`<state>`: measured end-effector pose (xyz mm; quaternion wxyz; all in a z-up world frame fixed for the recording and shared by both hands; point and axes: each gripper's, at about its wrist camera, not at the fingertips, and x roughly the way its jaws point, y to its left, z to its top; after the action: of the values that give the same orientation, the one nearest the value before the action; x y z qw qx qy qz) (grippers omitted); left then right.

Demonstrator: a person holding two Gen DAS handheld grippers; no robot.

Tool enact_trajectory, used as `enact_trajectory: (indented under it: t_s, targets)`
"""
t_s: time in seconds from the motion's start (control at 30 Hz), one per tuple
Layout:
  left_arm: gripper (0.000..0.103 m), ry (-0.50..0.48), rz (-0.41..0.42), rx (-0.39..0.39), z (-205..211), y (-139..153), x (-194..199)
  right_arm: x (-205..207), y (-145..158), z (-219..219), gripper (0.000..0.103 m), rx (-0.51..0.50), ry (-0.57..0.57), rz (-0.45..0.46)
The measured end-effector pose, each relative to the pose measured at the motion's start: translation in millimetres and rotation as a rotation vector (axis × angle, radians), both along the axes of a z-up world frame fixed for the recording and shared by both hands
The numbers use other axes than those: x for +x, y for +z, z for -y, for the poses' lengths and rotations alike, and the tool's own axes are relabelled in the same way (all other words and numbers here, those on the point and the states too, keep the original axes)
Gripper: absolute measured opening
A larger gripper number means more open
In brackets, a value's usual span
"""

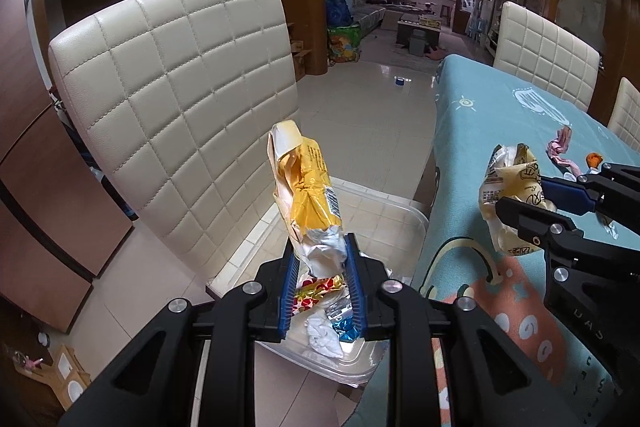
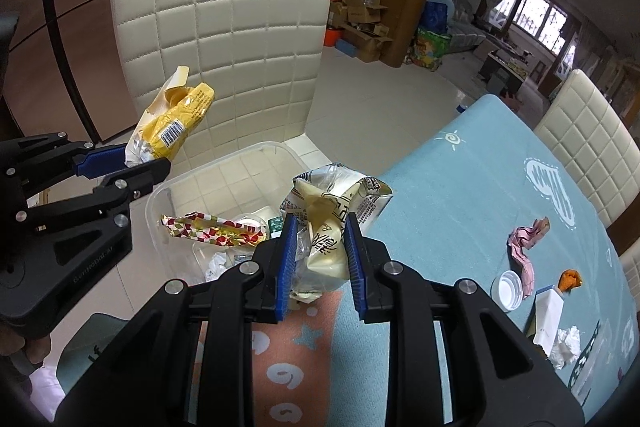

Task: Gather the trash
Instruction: 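Carry both wrappers to the bin and open both tools to drop them, then move both tools back over the table toward the box and tray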

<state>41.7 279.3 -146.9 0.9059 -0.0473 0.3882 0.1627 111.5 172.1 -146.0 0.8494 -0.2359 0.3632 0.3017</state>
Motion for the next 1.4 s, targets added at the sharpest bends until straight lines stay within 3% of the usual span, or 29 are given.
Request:
enact_trajectory:
  t_s: [0.03,0.13,0.17,0.83,0.9,0.93,0.97,1.03,1.4]
  targets:
    - [0.03,-0.006,-0.006,0.003,2,-1,2,2,-2,0,0.027,0.001,-0.003,-0.005]
    - [0.085,0.013,-0.003,0.019,3,-4,4,7,-6,-1,0.027,-0.002,-0.005,-0.018]
    - [0.087,0.029,0.012,0.027,2,-3,3,9,-7,0,0.027,-0.002,-0.005,-0.021]
    - [0.087,0.173,-0.002,0.018,-39,-5,-29,1,-8,-35,0.028,0.042,0.104,-0.065]
    - [0.087,0.186,-0.001,0.022,-42,-4,-33,1,-8,-36,0.047,0.044,0.098,-0.068]
    - [0.087,0.189,-0.001,0.026,-42,-3,-33,0,-7,-35,0.08,0.052,0.087,-0.052]
    - [0.087,0.195,-0.003,0.034,-42,-2,-32,-2,-3,-31,0.095,0.071,0.07,-0.015]
    - [0.087,0.196,0.001,0.039,-42,0,-33,-5,2,-27,0.095,0.075,0.062,0.022]
    - [0.087,0.154,0.022,0.056,-19,16,-32,-3,17,9,0.095,0.102,-0.006,0.024]
